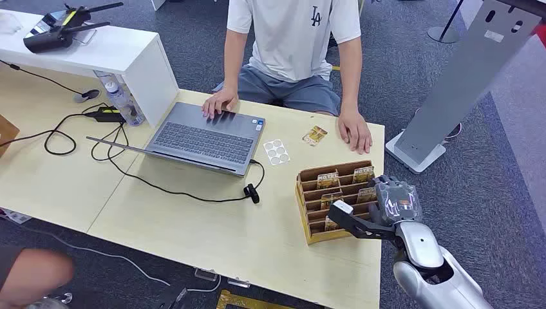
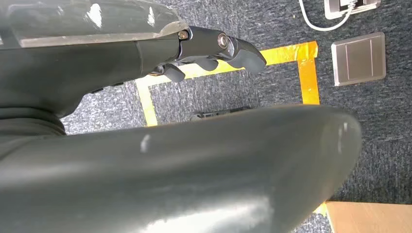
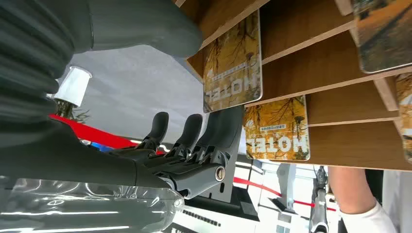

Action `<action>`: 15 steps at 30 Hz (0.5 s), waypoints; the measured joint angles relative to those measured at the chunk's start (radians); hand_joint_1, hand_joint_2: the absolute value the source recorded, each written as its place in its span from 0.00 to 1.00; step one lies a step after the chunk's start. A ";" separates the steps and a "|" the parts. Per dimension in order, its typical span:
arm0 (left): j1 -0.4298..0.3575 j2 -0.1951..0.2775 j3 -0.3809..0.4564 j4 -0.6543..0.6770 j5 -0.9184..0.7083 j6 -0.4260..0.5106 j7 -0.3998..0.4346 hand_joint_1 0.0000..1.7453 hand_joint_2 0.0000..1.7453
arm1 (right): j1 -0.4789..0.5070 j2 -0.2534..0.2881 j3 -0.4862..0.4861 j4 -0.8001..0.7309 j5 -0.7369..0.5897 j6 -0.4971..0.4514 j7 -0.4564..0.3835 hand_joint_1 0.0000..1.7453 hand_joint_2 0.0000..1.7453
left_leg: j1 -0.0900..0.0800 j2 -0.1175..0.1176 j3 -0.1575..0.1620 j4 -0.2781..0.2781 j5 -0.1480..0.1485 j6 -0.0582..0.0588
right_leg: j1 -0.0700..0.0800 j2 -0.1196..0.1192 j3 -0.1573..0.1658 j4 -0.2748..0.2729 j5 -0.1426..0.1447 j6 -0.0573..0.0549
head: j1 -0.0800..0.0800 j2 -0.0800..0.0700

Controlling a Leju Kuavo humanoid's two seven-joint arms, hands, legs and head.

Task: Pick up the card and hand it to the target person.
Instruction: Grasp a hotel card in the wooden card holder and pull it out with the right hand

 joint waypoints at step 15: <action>0.000 0.000 0.000 0.000 0.007 0.000 0.004 0.00 0.00 | 0.001 0.009 0.000 0.001 -0.002 -0.002 -0.005 0.83 1.00 | 0.000 0.000 0.000 0.000 0.000 0.000 | 0.000 0.000 0.000 0.000 0.000 0.000 | 0.000 0.000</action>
